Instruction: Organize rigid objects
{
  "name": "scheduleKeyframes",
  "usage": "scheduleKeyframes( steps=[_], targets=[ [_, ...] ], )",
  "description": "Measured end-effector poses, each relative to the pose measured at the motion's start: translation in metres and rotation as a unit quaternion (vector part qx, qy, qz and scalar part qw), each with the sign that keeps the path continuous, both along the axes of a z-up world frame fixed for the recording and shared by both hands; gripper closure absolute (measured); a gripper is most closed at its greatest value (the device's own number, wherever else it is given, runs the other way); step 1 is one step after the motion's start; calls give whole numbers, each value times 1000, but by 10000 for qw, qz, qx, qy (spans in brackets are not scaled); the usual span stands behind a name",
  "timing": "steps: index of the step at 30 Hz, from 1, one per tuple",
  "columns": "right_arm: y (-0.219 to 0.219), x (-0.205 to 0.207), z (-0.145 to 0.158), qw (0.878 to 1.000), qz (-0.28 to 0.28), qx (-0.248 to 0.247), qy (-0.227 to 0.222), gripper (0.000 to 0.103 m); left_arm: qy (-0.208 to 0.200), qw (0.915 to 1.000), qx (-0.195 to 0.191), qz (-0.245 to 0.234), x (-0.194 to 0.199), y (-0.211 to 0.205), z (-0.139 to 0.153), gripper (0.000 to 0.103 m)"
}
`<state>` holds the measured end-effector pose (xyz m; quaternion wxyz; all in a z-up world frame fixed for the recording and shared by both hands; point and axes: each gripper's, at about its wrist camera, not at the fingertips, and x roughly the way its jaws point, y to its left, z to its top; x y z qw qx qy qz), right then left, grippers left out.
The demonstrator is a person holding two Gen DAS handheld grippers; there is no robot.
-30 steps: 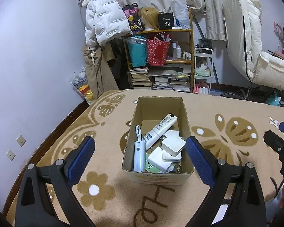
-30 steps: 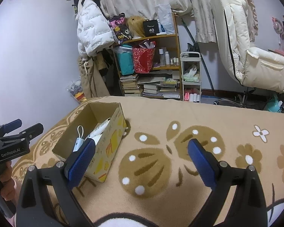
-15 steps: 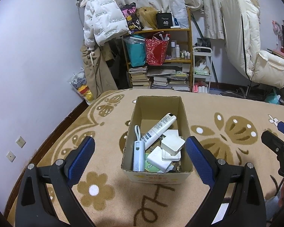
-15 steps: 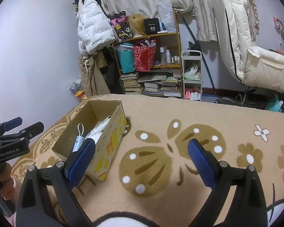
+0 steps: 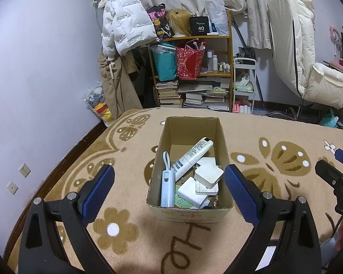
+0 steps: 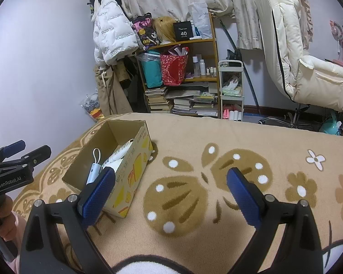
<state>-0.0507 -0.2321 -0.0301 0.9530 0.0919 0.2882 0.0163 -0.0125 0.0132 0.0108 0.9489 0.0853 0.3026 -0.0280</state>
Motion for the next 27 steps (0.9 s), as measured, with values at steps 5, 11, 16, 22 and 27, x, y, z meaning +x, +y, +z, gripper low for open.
scheduleKeyframes(
  steps=[5, 11, 16, 22, 27],
  targets=[
    [0, 0, 0, 10000, -9, -1, -4, 0, -5, 10000, -6, -4, 0, 0, 1, 7],
    [-2, 0, 0, 10000, 3, 7, 6, 0, -8, 10000, -10, -9, -1, 0, 1, 7],
    [-3, 0, 0, 10000, 4, -2, 12, 0, -5, 10000, -12, -9, 0, 0, 1, 7],
    [-3, 1, 1, 10000, 10, 5, 14, 0, -5, 10000, -16, -10, 0, 1, 2, 7],
    [-3, 1, 1, 10000, 6, 3, 13, 0, 5, 10000, -2, -7, 0, 0, 1, 7]
  ],
)
